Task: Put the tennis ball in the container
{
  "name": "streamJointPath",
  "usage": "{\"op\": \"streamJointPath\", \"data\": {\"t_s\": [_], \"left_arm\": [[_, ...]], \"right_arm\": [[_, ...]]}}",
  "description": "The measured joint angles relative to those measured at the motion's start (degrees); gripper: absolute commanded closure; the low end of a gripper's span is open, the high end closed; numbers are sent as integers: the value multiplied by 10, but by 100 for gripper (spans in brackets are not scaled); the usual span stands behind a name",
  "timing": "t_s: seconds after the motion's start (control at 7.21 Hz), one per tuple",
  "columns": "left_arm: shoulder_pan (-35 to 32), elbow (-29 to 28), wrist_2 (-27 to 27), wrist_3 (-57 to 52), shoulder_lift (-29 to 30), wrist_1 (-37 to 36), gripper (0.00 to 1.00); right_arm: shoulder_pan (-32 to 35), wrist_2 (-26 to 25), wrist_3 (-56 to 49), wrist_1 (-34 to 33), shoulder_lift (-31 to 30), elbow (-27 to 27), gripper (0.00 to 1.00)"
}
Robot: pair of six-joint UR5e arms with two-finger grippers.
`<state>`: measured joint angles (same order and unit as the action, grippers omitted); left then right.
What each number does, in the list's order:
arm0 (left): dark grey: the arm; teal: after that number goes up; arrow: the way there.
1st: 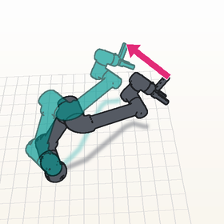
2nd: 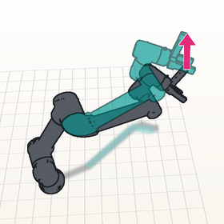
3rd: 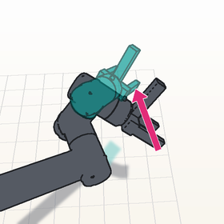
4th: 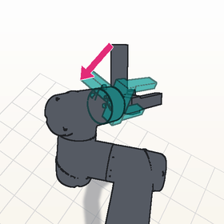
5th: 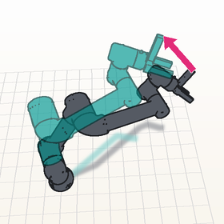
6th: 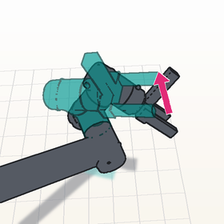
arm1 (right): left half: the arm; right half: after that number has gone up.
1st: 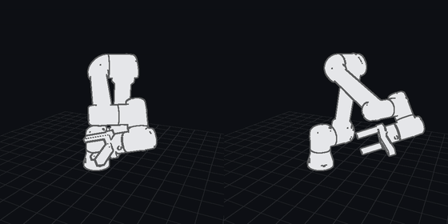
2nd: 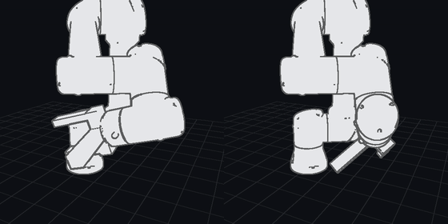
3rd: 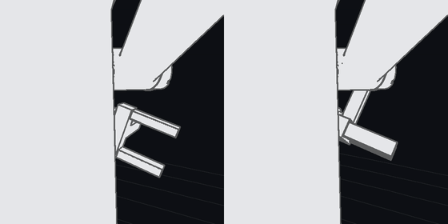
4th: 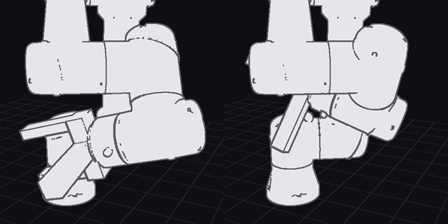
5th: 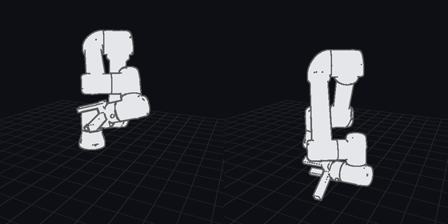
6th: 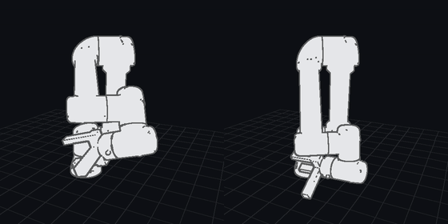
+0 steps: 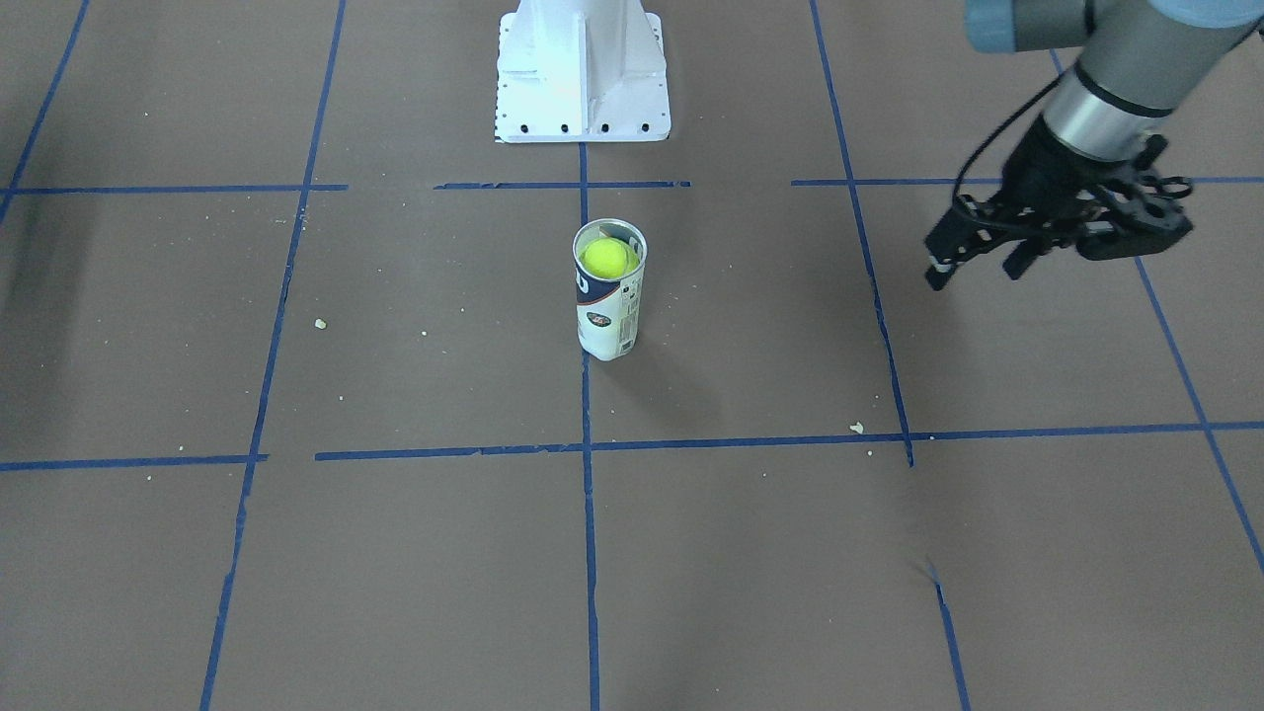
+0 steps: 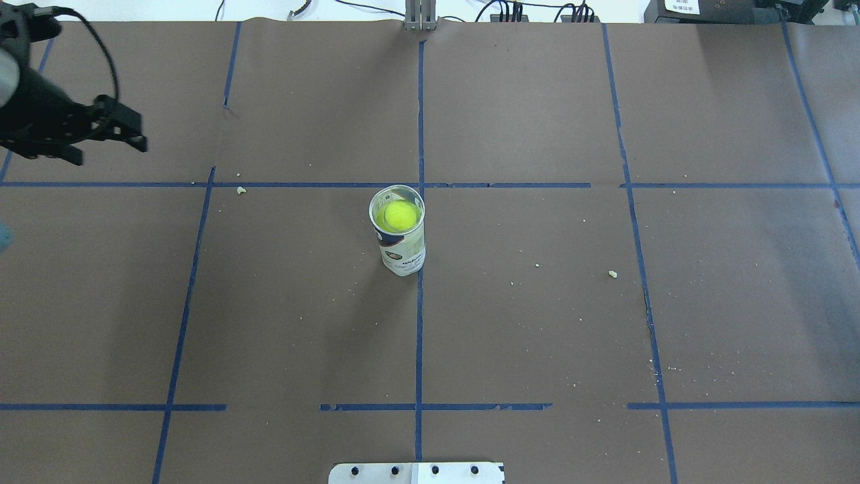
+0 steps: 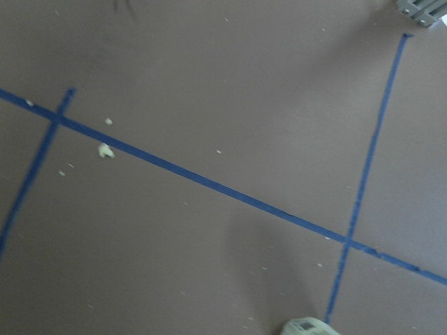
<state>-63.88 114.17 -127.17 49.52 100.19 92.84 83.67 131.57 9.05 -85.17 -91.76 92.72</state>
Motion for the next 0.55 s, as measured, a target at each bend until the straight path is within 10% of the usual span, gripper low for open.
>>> {"op": "streamJointPath", "data": {"t_s": [0.55], "left_arm": [[-238,-146,-54,-500,-157,11,0]], "right_arm": [[0,0,0,0,0,0,0]]}}
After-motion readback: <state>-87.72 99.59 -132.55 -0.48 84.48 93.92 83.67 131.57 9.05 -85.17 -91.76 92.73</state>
